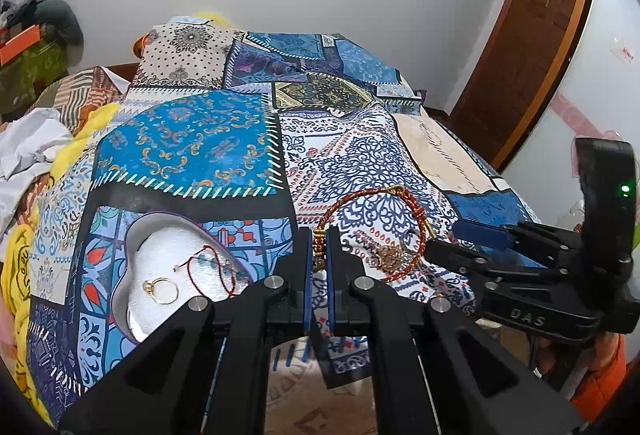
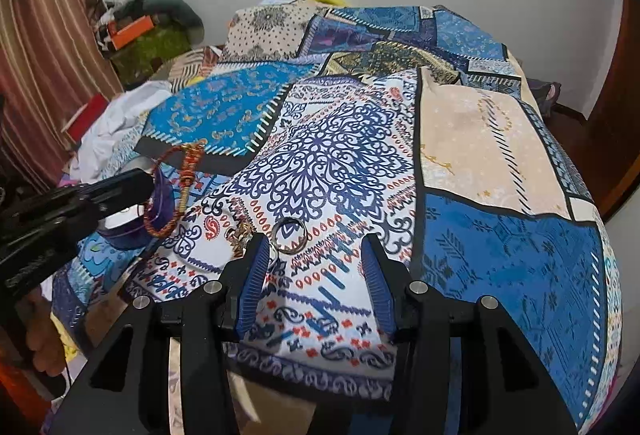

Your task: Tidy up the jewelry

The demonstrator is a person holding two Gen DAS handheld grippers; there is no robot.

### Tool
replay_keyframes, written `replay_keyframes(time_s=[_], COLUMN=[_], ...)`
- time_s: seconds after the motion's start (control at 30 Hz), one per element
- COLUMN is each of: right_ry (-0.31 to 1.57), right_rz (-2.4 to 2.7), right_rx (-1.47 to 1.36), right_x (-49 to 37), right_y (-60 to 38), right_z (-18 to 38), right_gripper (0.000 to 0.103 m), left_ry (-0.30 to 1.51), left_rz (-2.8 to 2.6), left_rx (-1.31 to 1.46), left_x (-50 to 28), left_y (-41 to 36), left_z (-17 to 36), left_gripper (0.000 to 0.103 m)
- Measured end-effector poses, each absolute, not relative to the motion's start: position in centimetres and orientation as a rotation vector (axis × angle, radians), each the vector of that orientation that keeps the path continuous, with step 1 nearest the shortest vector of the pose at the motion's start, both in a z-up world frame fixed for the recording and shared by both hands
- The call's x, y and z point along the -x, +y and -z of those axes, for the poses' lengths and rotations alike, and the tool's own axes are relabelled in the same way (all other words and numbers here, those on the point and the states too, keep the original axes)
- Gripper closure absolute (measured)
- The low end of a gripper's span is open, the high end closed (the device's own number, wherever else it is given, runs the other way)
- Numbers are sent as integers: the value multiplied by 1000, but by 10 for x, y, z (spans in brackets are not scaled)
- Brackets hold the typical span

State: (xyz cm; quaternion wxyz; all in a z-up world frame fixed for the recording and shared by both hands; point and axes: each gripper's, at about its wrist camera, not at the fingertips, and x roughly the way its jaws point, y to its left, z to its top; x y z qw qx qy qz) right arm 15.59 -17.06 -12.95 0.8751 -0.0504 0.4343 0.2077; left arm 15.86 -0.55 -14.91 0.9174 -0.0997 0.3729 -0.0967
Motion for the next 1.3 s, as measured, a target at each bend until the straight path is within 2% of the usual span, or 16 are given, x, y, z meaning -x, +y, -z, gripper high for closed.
replay_keyframes(time_s=[0.2, 0.47, 0.77, 1.3], right_ry=[912, 913, 892, 715], right_rz=[-455, -450, -443, -505], right_rx=[126, 163, 136, 87], right_x=[-162, -163, -158, -126], right_y=[-160, -158, -166, -148], right_z=[132, 137, 130, 60], right_gripper=[59, 83, 84, 83], left_ry=[775, 781, 768, 665], left_rz=[203, 209, 198, 138], left_rx=[231, 237, 221, 212], left_x=[-160, -159, -152, -122], left_y=[-2, -3, -5, 18], left_z=[155, 156, 146, 105], left_gripper=[99, 99, 99, 99])
